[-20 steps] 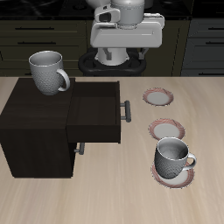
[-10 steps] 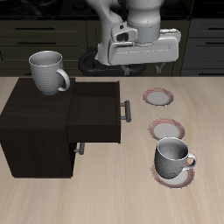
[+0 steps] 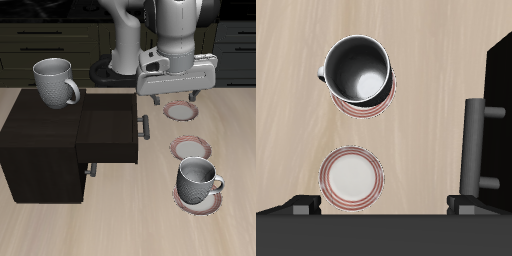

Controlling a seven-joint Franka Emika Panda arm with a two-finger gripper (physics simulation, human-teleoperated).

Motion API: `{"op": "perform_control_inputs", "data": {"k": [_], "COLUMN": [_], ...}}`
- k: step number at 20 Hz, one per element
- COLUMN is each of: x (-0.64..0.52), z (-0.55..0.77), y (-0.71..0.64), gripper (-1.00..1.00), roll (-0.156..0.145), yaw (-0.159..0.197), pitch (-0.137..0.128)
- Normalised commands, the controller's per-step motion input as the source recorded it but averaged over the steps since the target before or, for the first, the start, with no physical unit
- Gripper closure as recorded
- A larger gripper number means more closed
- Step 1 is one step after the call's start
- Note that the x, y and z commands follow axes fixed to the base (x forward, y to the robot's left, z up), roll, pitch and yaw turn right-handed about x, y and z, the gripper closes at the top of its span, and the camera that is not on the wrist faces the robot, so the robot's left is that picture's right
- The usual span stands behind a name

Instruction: Place the porcelain mug that is in the drawer onto the top of the cabinet and close the drawer

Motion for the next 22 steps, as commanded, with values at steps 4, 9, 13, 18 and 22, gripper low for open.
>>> {"op": "perform_control_inputs", "data": {"k": [4,9,13,18,22], "x": [-0.02,0.05,0.12,0.09,0.03], "z": [-0.31,-0.37,-0.35,-0.26,-0.07], "y": [0.25,0.18,0.09,0.00,-0.29], "gripper": [-1.00,-1.00,-1.00,-1.00,-1.00], "roll": [0.045,0.021,0.015,-0.004,-0.022], "yaw": [0.009,0.022,-0.010,0.010,-0.018], "pitch": [0.039,0.044,0.053,0.033,0.005]}}
